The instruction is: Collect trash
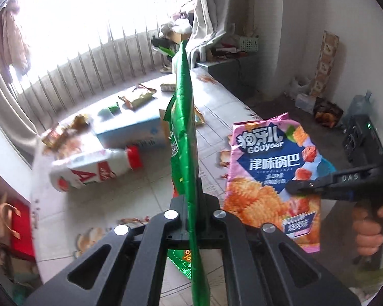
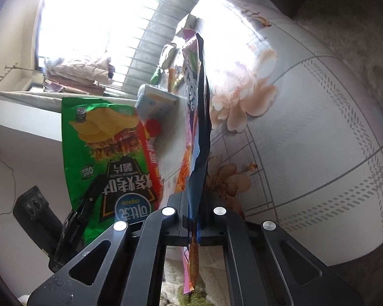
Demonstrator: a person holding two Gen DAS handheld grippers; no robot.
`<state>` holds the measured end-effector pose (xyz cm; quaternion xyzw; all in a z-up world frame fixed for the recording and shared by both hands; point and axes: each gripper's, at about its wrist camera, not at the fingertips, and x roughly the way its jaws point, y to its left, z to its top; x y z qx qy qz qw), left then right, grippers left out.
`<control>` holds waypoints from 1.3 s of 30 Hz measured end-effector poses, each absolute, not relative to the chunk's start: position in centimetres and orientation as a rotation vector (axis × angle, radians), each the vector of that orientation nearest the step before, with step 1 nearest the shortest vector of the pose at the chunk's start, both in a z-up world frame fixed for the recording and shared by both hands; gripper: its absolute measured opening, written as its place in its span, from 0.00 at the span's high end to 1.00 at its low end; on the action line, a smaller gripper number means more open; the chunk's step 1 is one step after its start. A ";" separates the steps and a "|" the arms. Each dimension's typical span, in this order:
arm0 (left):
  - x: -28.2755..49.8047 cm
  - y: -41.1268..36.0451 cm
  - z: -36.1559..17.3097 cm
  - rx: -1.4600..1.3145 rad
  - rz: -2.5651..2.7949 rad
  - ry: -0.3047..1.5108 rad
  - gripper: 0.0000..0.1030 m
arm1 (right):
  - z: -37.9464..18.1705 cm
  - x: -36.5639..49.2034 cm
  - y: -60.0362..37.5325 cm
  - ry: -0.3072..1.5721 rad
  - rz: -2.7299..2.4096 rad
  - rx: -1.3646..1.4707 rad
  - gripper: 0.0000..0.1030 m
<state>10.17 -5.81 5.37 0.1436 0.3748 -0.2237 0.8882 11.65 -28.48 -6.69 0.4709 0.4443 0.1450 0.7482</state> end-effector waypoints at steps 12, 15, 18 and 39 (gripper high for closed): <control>8.8 -2.7 6.1 0.307 -0.350 0.711 1.00 | -5.7 11.7 -27.9 0.939 0.341 1.018 0.99; 8.2 -2.1 6.3 0.298 -0.335 0.704 1.00 | -5.6 12.0 -27.6 0.934 0.351 1.012 0.99; 7.6 -2.0 6.7 0.292 -0.321 0.696 1.00 | -5.3 12.5 -27.4 0.927 0.358 1.007 0.99; 5.9 0.4 7.1 0.271 -0.289 0.651 1.00 | -4.4 13.1 -27.2 0.881 0.372 0.954 0.99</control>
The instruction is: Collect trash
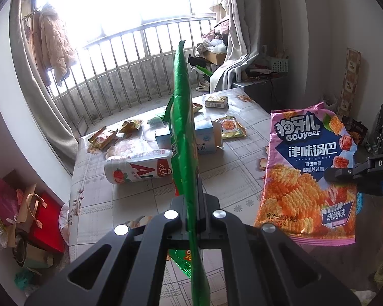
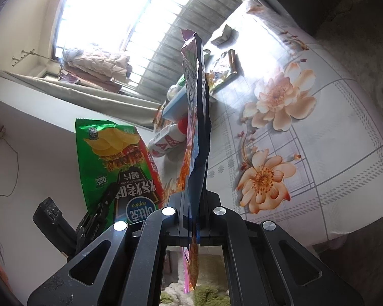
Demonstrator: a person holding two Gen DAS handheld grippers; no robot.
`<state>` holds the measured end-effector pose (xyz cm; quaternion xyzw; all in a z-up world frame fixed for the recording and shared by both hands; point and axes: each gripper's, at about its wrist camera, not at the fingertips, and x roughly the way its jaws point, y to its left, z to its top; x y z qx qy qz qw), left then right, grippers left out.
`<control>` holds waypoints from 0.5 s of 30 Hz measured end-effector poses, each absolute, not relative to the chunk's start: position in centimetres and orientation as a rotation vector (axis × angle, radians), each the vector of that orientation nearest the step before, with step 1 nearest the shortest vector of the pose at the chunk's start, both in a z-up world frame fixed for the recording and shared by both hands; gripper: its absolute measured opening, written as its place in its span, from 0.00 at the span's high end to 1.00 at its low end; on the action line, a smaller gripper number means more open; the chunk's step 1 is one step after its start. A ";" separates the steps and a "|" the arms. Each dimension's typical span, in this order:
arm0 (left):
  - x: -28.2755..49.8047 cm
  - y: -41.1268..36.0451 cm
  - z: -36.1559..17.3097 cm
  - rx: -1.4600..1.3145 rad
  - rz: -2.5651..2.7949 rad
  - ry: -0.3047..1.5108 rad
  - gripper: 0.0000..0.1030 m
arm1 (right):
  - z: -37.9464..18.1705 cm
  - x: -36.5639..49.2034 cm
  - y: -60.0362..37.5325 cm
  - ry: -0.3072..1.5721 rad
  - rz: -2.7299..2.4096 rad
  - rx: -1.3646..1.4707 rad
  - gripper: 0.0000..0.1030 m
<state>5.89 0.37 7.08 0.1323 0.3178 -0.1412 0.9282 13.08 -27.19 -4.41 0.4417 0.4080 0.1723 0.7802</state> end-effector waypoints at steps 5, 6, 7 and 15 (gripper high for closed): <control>5.6 0.6 6.9 0.277 -0.285 0.641 1.00 | -4.3 13.0 -27.1 0.875 0.372 0.952 0.99; 5.7 0.7 6.9 0.277 -0.284 0.638 1.00 | -4.2 13.0 -27.2 0.874 0.372 0.951 0.99; 5.7 0.8 6.9 0.277 -0.283 0.636 1.00 | -4.2 13.0 -27.2 0.874 0.371 0.950 0.99; 5.8 1.3 6.8 0.269 -0.280 0.632 1.00 | -3.9 13.1 -27.1 0.870 0.371 0.938 0.99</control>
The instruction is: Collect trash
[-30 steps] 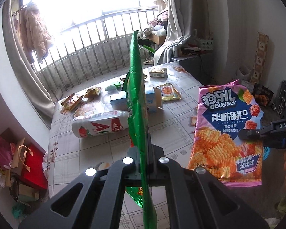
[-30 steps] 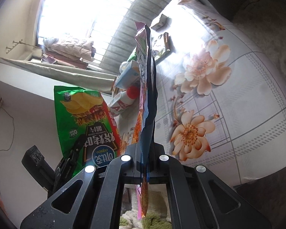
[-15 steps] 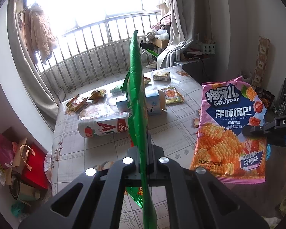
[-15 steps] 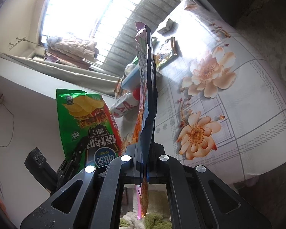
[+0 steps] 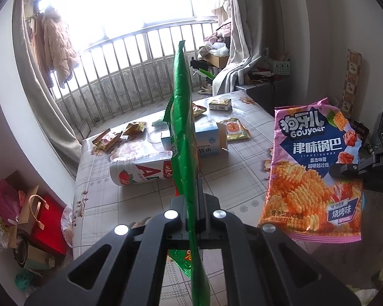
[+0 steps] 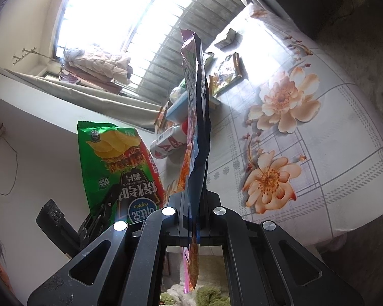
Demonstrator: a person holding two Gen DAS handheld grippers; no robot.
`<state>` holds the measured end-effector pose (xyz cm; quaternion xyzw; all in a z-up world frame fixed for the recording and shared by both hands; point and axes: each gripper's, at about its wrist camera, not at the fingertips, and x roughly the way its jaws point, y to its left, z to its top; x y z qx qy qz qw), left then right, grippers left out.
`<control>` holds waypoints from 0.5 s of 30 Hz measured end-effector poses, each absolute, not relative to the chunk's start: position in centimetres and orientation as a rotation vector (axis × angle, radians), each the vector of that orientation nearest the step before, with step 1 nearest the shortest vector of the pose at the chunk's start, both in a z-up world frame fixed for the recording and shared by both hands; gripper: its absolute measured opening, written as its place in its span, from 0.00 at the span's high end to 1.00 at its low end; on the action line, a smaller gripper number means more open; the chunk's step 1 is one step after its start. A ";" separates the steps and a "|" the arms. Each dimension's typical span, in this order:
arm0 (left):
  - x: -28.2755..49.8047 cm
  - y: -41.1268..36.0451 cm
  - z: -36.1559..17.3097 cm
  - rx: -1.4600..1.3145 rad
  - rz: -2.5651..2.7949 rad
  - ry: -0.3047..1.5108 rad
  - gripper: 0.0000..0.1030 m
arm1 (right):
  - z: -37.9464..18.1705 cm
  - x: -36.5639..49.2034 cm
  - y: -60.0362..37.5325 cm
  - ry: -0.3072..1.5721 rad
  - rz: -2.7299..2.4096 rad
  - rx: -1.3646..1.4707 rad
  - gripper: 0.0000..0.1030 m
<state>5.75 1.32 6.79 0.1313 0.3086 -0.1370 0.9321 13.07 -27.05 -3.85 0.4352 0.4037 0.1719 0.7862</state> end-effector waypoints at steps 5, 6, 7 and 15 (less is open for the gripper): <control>5.7 1.4 6.9 0.266 -0.281 0.628 1.00 | -3.7 13.2 -26.8 0.869 0.374 0.935 0.99; 5.7 1.5 6.9 0.258 -0.285 0.626 1.00 | -3.7 13.2 -26.8 0.870 0.375 0.935 0.99; 5.7 1.5 7.0 0.252 -0.288 0.627 1.00 | -3.7 13.2 -26.9 0.871 0.376 0.936 0.99; 5.8 1.5 7.6 0.191 -0.331 0.631 1.00 | -3.8 13.3 -27.6 0.865 0.368 0.947 0.99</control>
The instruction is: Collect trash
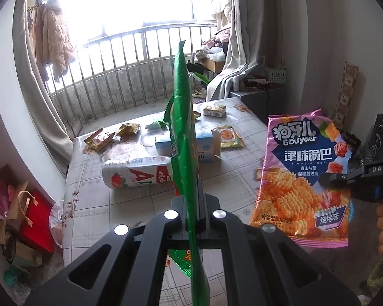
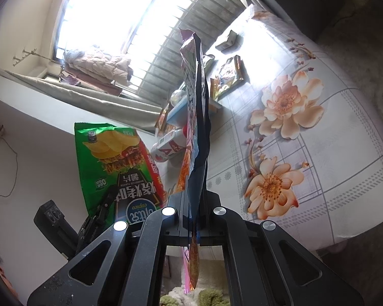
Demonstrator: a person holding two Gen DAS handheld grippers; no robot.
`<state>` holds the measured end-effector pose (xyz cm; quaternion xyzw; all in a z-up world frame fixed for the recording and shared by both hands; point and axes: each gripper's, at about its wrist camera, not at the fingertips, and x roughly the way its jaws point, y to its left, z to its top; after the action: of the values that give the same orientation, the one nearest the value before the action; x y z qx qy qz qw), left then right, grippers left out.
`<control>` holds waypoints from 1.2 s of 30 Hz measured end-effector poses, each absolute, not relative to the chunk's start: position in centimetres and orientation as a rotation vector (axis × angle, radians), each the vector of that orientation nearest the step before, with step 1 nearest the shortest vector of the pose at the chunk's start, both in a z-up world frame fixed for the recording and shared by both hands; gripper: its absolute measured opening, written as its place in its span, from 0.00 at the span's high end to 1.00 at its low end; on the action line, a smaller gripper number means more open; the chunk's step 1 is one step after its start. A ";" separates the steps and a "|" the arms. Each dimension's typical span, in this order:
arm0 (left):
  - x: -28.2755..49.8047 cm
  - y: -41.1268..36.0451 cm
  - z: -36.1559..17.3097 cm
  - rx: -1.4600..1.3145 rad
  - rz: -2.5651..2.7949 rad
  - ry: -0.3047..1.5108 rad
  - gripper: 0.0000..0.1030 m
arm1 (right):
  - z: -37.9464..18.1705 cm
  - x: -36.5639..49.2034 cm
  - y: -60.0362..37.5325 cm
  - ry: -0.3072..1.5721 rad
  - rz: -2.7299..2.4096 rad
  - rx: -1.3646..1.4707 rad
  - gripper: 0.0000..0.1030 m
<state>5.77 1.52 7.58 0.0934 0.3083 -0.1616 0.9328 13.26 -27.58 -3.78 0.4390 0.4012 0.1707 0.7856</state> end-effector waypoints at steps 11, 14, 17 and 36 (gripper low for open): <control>6.2 2.0 8.3 0.081 -0.401 0.640 1.00 | -3.3 12.0 -28.0 0.833 0.355 0.950 0.99; 6.3 1.9 8.6 0.075 -0.409 0.631 1.00 | -3.3 11.7 -28.5 0.827 0.341 0.956 0.99; 6.4 1.9 8.8 0.060 -0.413 0.627 1.00 | -3.0 11.4 -28.9 0.817 0.332 0.960 0.99; 8.3 1.1 9.2 -0.028 -0.499 0.624 1.00 | -2.2 11.0 -30.2 0.779 0.295 0.955 0.99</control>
<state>8.34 1.09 9.25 -0.0137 0.3037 -0.2428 0.9212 10.95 -30.19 -2.17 0.4462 0.3640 0.1379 0.8058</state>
